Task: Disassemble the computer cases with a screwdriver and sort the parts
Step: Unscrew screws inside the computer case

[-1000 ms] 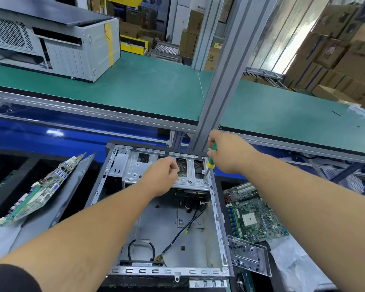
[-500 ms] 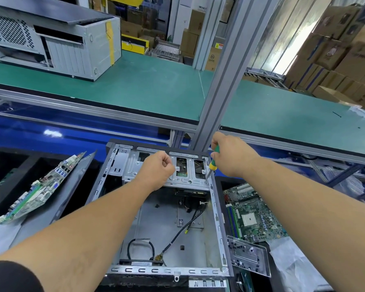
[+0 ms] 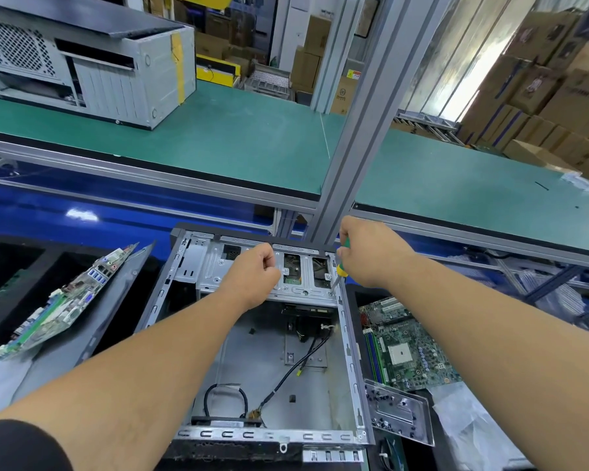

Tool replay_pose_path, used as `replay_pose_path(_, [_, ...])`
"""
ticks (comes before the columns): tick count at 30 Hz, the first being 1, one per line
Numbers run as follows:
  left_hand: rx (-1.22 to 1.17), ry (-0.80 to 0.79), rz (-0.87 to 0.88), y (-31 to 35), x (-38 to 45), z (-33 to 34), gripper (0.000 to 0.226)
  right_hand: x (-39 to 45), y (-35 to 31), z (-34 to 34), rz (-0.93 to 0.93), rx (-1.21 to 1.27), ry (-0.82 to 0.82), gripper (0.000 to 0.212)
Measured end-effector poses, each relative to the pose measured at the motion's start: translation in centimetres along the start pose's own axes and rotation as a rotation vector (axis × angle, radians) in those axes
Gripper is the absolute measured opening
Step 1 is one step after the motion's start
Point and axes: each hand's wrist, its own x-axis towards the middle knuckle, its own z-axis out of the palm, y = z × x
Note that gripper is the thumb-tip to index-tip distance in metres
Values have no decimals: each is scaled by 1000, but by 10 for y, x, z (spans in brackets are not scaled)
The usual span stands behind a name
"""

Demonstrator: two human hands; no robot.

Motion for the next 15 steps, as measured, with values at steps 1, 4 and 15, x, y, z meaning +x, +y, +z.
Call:
replay_pose_path(1, [-5, 4, -1, 1, 0, 0, 12, 0, -1, 1, 1, -16, -9, 11])
replay_pose_path(4, [-20, 13, -6, 3, 0, 0, 13, 1, -5, -1, 37, -98, -43, 17])
replay_pose_path(15, [-50, 0, -19, 3, 0, 0, 18, 22, -2, -18, 112, -260, -186, 23])
